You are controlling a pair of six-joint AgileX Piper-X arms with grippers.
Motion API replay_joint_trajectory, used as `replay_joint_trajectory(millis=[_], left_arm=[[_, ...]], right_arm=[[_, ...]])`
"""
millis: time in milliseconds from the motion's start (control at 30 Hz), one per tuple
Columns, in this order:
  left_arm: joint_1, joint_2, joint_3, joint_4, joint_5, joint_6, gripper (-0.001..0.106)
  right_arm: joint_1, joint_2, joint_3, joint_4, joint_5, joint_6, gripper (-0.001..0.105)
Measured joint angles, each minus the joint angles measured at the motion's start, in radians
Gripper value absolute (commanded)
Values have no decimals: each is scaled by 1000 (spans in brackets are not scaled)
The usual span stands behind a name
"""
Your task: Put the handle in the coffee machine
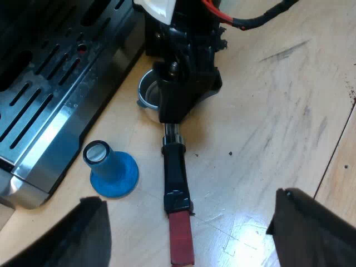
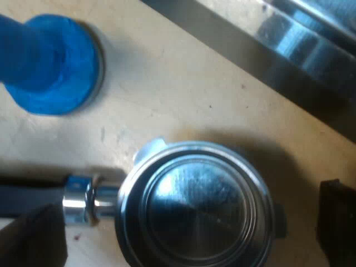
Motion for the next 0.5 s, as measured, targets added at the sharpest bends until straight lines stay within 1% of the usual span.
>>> replay_joint_trajectory(millis=[33,133,333,500], left_arm=[[0,0,0,0,0,0,63],[0,0,0,0,0,0,63],[0,0,0,0,0,0,63],[0,0,0,0,0,0,63]], right_arm=[[-1,2,0,3,-5,-25,92],[0,3,0,2,-7,-55,92],[0,24,0,2,-21,-78,92],[0,50,0,1,-30,-81,92]])
